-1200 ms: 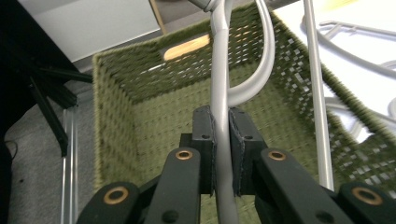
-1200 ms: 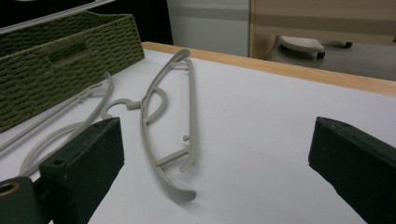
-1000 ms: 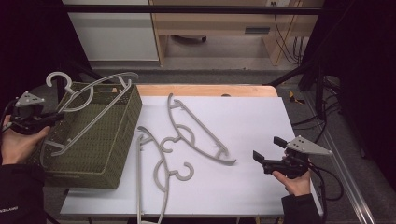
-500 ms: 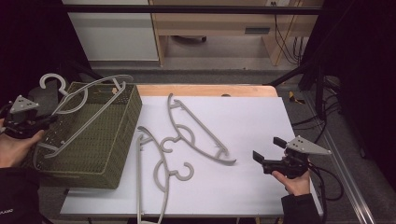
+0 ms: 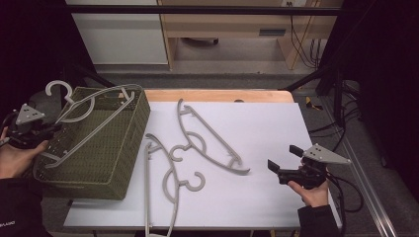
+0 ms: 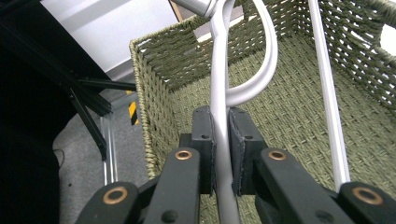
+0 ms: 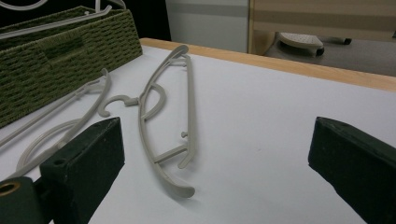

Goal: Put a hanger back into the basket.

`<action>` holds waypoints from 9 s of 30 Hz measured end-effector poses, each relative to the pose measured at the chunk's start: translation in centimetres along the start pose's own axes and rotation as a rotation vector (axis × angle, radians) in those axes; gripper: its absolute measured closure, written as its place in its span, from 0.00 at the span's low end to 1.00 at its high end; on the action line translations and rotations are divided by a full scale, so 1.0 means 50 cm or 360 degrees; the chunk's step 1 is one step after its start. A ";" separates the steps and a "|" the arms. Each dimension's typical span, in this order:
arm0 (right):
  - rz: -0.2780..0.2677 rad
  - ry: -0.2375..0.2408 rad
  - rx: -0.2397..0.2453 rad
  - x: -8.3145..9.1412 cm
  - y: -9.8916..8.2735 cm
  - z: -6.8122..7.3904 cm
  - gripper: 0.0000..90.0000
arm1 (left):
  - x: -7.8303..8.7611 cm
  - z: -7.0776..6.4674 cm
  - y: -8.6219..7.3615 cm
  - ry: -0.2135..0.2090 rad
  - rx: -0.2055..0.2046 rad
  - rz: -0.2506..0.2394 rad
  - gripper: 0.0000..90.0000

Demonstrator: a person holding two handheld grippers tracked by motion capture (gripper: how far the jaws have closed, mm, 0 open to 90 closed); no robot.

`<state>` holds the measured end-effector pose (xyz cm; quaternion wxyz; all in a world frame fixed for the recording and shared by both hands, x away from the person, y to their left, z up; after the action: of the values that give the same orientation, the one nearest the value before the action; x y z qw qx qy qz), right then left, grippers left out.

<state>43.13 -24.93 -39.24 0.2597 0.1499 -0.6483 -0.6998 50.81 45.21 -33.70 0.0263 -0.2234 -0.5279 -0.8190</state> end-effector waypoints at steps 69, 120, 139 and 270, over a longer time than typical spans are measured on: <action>0.0009 0.0038 -0.0017 -0.009 -0.001 0.018 0.05 | 0.060 -0.213 0.015 -0.0342 0.0564 -0.0539 0.16; 0.0591 0.0549 0.0099 -0.243 -0.190 0.440 0.20 | 0.077 -0.284 0.013 -0.0431 0.0503 -0.0545 0.09; 0.0701 0.0512 0.0258 -0.263 -0.233 0.487 0.37 | 0.090 -0.273 0.016 -0.0405 0.0502 -0.0569 0.09; 0.0920 0.0436 0.0086 -0.087 -0.100 0.209 0.92 | -0.047 -0.564 0.039 -0.0975 -0.0143 -0.0038 0.17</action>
<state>40.15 -13.72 -43.50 0.5286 0.0593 -0.6415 -0.5527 43.94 19.18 -42.61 -0.1537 -0.4546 -0.4772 -0.7362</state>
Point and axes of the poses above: each handheld gripper's, and its own axes: x roughly backward along the jaws, y roughly out of its top, z roughly to its left, the point moved 2 cm from there along -x, roughly forward along the jaws, and after that the axes turned 13 degrees about -z, right-handed, at the moved point
